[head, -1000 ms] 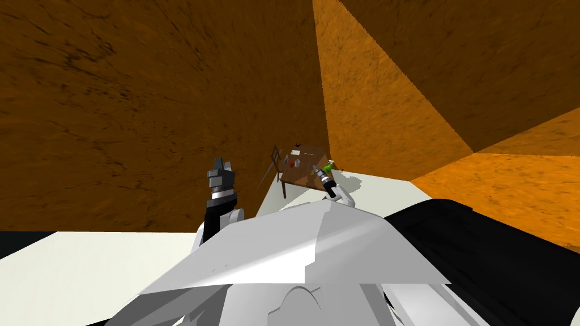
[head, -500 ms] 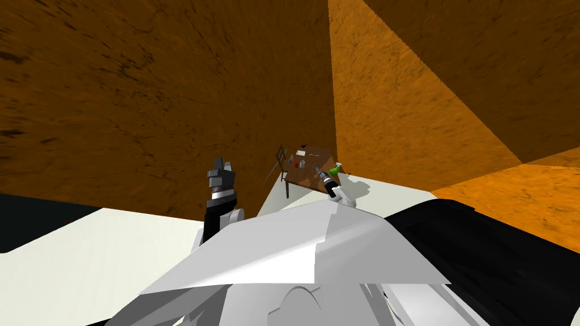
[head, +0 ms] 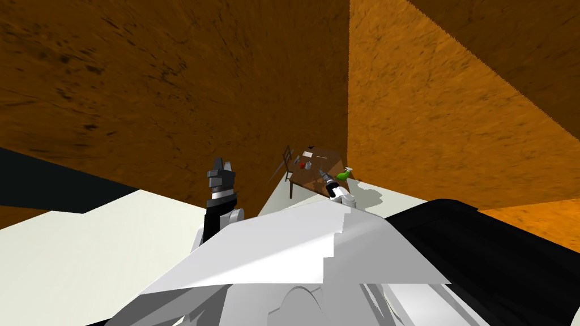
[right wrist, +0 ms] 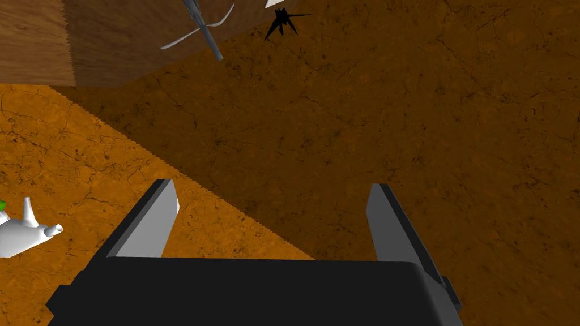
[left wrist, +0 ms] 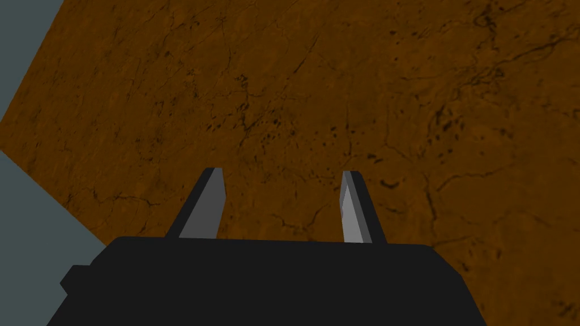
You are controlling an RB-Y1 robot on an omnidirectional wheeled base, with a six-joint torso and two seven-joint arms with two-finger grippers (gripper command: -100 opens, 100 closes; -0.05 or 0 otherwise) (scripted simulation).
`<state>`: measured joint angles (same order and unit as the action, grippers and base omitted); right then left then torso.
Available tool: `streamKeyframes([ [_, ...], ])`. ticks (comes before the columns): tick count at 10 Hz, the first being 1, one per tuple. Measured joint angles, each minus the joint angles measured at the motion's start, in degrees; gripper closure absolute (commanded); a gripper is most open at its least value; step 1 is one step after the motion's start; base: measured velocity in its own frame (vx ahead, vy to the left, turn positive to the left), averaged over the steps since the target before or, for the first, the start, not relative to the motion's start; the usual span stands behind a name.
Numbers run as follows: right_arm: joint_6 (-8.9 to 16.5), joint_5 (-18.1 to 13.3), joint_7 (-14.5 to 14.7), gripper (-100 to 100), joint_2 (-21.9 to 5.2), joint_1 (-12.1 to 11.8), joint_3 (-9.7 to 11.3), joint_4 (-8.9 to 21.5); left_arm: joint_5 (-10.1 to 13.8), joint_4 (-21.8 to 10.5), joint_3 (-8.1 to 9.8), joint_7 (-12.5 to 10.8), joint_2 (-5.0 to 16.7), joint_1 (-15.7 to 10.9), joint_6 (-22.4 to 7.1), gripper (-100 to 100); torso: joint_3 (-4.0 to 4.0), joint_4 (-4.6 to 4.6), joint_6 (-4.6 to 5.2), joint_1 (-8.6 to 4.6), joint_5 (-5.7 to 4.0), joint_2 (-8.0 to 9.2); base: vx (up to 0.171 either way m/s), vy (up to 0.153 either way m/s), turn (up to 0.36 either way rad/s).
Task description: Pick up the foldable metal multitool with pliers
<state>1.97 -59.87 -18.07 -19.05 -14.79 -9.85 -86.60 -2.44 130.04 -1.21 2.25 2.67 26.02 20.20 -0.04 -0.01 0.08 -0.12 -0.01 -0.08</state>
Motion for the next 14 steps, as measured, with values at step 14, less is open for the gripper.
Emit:
streamKeyframes([
  [14, 13.7, -11.8, -4.4, -100, 0.8, 2.8, -4.8, 16.4, 0.0, 0.0, 0.0, 0.0, 0.0, 0.0, 0.0, 0, 0.01, 0.01, -0.02, -0.09, -0.01, 0.01, 0.022, -0.027, 0.164],
])
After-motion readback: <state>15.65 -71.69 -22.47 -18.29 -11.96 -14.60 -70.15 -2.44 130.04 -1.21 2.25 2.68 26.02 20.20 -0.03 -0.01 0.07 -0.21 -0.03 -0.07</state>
